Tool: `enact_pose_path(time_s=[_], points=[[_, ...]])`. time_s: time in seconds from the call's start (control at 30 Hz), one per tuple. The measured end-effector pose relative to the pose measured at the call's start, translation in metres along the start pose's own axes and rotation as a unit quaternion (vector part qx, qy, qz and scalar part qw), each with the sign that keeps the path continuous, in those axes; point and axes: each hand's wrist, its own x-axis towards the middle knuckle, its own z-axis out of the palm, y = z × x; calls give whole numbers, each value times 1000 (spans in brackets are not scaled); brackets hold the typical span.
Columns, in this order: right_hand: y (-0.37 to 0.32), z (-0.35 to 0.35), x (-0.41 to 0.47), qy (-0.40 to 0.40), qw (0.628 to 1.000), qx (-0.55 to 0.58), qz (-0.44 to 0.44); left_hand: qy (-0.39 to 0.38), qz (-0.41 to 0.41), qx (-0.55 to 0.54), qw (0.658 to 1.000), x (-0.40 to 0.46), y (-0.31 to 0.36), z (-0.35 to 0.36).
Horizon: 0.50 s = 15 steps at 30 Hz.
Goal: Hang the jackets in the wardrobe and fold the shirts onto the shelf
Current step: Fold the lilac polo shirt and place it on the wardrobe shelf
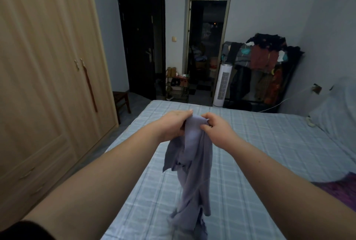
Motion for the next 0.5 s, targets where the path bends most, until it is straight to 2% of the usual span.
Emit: enact_pose_path(time_s=[0.07, 0.17, 0.3, 0.5], points=[[0, -6, 5, 32, 999, 22, 8, 2, 15, 28, 999, -3, -1, -3], [0, -17, 11, 53, 997, 58, 21, 53, 19, 88, 995, -5, -11, -16], [-5, -32, 16, 63, 995, 82, 2, 104, -23, 116, 988, -1, -34, -33], [-21, -63, 19, 60, 985, 161, -33, 61, -32, 169, 983, 7, -51, -31]])
